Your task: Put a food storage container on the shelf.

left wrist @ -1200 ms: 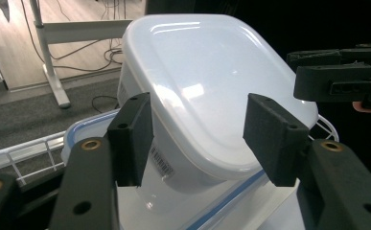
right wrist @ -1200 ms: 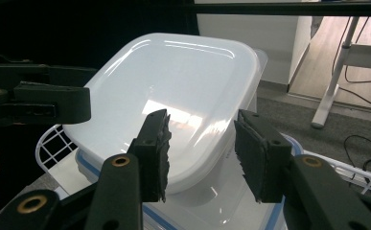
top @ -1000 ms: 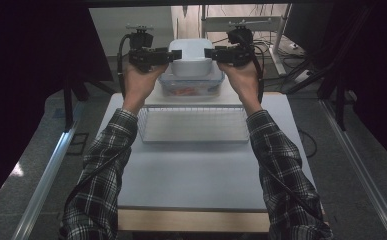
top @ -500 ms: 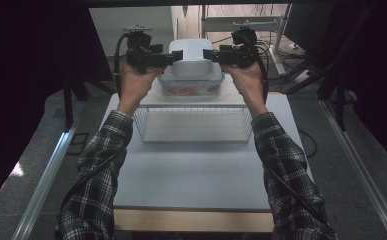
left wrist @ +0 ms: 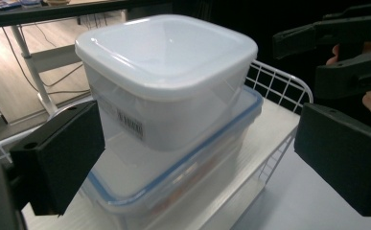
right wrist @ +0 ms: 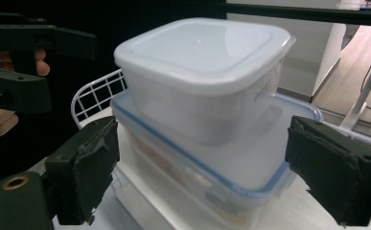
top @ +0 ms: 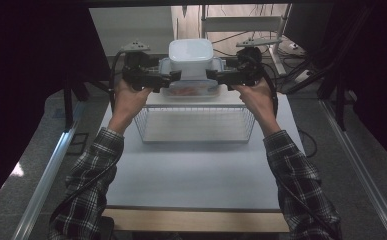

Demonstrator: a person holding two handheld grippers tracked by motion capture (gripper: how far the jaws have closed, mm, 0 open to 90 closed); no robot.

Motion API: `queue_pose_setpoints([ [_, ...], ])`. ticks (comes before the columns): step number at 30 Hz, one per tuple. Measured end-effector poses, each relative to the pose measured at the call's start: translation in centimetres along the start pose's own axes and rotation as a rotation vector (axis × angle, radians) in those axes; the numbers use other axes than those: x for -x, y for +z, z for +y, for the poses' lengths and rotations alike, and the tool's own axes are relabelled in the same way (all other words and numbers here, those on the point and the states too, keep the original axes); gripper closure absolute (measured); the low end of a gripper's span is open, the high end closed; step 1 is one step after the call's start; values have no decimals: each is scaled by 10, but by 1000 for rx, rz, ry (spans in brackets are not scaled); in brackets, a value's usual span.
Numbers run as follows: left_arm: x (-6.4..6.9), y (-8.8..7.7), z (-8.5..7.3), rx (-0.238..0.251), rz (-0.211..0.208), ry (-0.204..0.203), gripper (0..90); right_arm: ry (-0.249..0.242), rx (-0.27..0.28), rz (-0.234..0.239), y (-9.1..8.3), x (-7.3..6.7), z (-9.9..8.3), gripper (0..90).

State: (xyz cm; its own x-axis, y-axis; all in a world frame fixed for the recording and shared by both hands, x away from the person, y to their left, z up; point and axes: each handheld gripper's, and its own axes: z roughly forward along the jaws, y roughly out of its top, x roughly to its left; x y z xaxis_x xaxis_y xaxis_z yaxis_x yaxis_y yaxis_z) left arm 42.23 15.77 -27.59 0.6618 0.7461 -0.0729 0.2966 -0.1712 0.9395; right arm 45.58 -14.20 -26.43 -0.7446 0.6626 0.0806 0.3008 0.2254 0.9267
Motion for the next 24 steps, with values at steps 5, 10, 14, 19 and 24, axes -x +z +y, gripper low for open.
queue_pose_setpoints([
  [5,6,-5,-10,9,3,30,29,-2,0,11,-10,-1,-12,92],
  [10,13,-11,-21,7,-10,35,42,-7,-5,18,-16,-1,-24,84],
  [14,20,-14,-30,-9,-14,53,44,-15,-6,20,-20,-2,-34,77],
  [19,28,-17,-45,-23,-29,59,46,-26,-13,30,-24,-7,-47,76],
  [24,33,-20,-62,-40,-34,64,48,-41,-23,49,-26,-15,-59,74],
])
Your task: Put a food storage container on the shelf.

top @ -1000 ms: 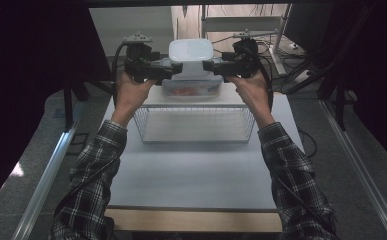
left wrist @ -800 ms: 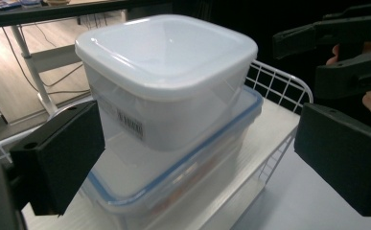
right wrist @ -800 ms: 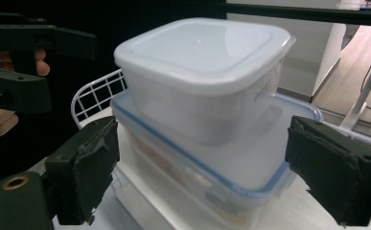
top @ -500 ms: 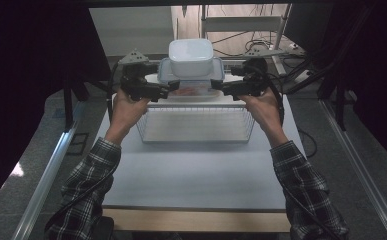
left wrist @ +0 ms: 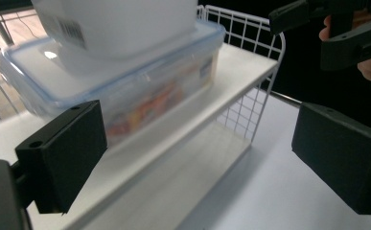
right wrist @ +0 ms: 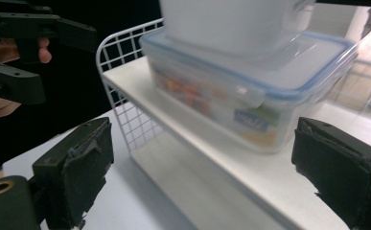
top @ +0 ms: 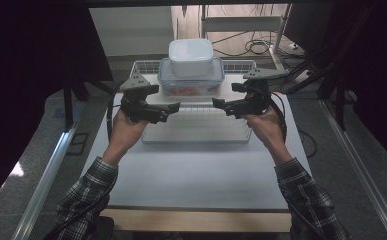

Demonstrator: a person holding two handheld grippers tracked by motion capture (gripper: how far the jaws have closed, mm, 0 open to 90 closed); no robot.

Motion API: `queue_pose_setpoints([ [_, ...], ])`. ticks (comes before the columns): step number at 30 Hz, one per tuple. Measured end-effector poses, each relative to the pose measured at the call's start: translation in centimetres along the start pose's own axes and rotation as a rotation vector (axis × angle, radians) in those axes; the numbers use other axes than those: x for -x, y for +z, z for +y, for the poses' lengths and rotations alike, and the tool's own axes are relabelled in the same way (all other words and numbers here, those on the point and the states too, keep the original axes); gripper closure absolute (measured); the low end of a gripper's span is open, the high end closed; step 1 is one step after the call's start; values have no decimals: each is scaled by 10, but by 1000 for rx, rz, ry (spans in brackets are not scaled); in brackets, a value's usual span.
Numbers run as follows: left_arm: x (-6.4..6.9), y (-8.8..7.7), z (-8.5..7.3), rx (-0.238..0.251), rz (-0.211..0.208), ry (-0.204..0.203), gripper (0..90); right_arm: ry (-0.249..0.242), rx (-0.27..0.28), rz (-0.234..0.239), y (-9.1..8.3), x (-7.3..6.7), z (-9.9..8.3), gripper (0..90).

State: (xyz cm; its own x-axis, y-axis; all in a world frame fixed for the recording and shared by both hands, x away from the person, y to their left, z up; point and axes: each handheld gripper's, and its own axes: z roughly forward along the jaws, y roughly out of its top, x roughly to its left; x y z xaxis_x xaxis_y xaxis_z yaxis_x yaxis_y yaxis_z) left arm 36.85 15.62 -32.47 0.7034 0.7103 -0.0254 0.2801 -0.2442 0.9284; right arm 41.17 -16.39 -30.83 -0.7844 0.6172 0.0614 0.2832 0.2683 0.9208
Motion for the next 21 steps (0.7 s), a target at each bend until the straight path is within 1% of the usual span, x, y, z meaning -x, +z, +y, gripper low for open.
queue_pose_setpoints([
  [5,3,-3,-16,-18,3,-1,47,-7,-11,17,0,-8,-13,74],
  [9,6,-5,-29,-15,3,-10,47,-6,-24,34,1,-12,-23,74],
  [12,8,-6,-38,-11,-7,-17,47,-17,-35,40,2,-15,-31,68],
  [20,18,-6,-63,-20,-4,-17,47,-29,-48,48,1,-22,-53,60],
  [21,19,-6,-65,-21,-3,-15,46,-28,-52,55,1,-23,-57,60],
])
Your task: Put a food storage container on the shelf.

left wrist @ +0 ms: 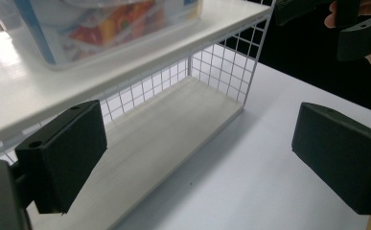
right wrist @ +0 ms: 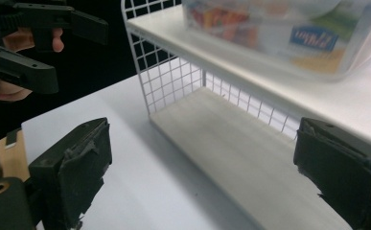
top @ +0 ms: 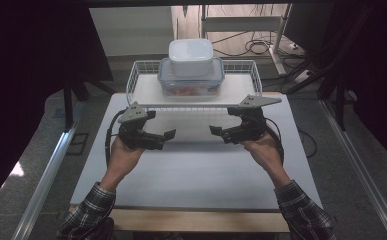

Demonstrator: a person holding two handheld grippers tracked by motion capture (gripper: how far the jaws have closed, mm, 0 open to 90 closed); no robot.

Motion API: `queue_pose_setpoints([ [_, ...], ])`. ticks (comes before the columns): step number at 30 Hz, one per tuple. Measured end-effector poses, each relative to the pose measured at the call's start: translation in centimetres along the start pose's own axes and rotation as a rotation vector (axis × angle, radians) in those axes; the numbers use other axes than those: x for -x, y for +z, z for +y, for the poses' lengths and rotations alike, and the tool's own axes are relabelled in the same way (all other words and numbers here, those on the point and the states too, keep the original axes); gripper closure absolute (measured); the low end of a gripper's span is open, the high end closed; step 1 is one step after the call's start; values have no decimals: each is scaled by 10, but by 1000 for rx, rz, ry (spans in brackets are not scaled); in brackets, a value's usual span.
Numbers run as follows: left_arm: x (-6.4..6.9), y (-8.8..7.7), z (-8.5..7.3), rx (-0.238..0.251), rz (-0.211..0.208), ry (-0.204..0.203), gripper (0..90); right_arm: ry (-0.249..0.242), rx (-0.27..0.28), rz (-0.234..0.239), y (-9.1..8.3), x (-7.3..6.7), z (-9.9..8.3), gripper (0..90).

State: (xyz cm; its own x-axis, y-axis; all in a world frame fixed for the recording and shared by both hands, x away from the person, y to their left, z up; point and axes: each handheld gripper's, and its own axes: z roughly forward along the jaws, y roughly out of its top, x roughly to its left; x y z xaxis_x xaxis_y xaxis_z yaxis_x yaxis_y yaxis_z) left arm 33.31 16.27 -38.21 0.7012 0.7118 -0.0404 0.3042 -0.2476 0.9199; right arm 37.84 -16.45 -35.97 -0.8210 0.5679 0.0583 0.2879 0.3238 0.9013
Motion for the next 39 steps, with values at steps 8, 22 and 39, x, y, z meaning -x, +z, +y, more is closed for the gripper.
queue_pose_setpoints([
  [8,9,4,-26,-12,3,-7,46,9,-20,1,0,0,-28,51],
  [22,21,3,-61,-50,22,27,32,13,-42,0,-5,-6,-62,1],
  [39,30,-3,-103,-82,34,2,18,46,-93,-59,-16,-16,-105,0],
])
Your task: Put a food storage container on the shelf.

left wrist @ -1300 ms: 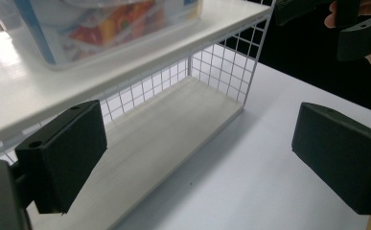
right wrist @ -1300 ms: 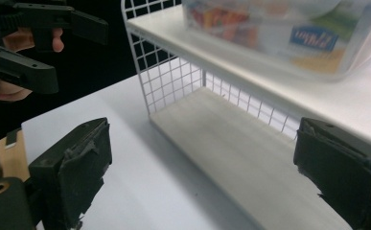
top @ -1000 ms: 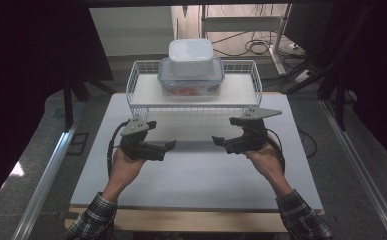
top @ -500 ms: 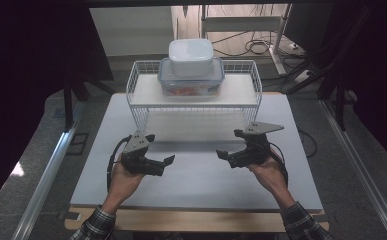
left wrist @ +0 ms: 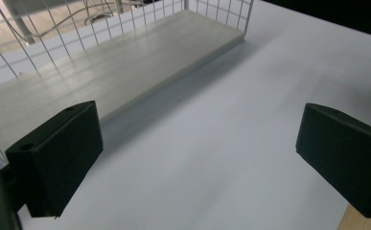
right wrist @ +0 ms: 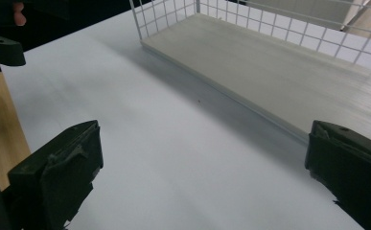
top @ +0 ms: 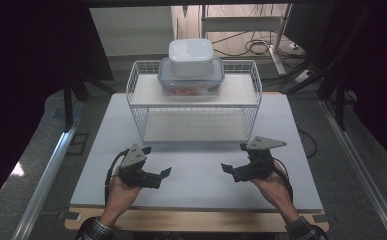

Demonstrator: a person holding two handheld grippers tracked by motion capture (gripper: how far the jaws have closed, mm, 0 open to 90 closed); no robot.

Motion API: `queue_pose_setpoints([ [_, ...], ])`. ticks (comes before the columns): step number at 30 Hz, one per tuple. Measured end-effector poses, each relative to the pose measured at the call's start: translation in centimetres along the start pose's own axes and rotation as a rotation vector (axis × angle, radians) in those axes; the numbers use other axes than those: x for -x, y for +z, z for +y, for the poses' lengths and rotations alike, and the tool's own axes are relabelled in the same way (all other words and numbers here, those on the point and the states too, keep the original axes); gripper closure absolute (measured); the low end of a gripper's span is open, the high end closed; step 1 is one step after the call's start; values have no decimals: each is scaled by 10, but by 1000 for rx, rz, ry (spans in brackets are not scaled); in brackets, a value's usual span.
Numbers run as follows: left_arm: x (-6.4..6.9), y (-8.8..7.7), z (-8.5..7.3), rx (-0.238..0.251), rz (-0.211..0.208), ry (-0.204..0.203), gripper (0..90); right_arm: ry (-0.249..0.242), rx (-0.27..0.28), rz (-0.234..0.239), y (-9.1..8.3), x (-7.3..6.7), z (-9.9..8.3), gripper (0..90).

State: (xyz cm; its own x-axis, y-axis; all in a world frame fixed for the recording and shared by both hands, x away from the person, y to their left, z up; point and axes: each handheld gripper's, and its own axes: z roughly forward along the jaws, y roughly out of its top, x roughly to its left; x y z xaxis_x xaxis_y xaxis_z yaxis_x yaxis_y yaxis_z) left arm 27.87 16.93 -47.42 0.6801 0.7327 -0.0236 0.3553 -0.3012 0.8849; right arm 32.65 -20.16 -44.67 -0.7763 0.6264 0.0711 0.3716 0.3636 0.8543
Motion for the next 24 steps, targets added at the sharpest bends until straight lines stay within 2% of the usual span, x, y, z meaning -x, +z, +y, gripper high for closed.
queue_pose_setpoints([
  [10,3,-5,-22,-30,16,-12,4,25,-2,-47,-12,2,-24,0],
  [13,5,-5,-28,-43,21,-4,0,33,-11,-62,-14,3,-32,0],
  [17,7,-2,-36,-85,29,12,0,37,-25,-77,-15,5,-40,0],
  [24,8,8,-49,-157,9,-6,0,52,-69,-90,-16,9,-57,0],
])
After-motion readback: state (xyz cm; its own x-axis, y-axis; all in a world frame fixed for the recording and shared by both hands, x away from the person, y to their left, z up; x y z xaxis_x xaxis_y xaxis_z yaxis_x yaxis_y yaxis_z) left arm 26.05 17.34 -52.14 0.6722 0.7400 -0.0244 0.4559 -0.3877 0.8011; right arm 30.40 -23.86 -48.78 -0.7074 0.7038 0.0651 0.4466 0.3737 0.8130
